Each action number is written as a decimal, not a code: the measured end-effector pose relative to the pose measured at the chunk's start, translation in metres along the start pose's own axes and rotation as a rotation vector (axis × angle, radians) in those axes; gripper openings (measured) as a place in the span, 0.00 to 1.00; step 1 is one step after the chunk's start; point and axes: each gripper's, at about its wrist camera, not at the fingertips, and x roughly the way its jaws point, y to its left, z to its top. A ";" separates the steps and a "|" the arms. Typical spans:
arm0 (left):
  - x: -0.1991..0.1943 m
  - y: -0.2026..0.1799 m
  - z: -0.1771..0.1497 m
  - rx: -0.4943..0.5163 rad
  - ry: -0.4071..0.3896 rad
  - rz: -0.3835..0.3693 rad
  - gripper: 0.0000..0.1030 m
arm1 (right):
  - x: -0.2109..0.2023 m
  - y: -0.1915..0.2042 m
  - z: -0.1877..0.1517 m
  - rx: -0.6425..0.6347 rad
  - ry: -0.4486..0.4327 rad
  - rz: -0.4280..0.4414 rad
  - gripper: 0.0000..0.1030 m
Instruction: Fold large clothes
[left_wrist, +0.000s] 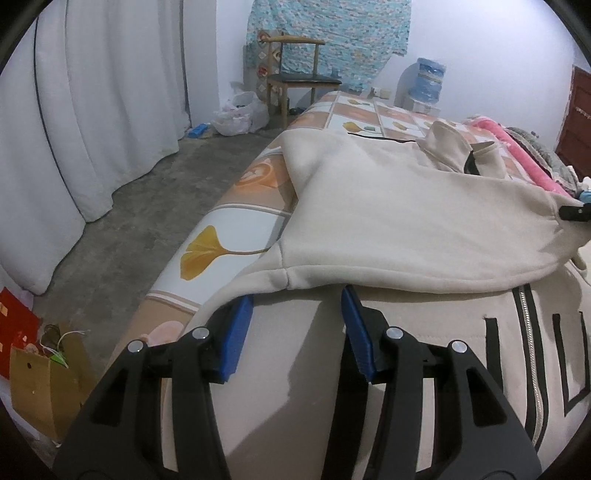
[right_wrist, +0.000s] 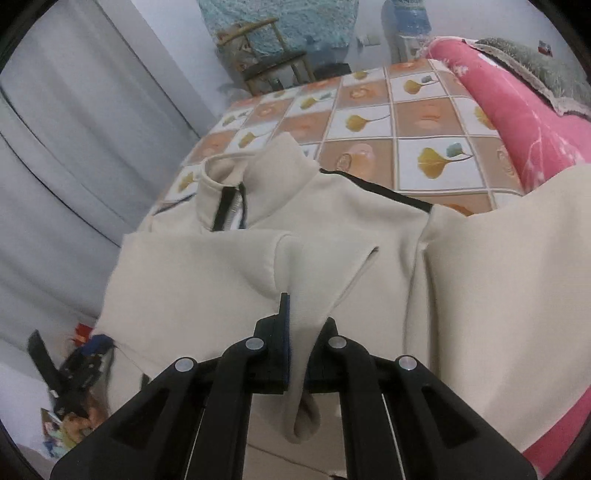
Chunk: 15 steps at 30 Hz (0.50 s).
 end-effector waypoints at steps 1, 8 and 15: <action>-0.002 0.000 -0.002 0.004 0.001 -0.005 0.45 | 0.010 -0.007 0.002 0.001 0.032 -0.034 0.05; -0.009 0.005 -0.007 -0.010 0.013 -0.077 0.46 | 0.027 -0.015 -0.003 0.018 0.099 -0.114 0.18; -0.011 0.006 -0.013 0.025 0.007 -0.041 0.45 | 0.008 0.016 0.001 -0.168 0.024 -0.224 0.05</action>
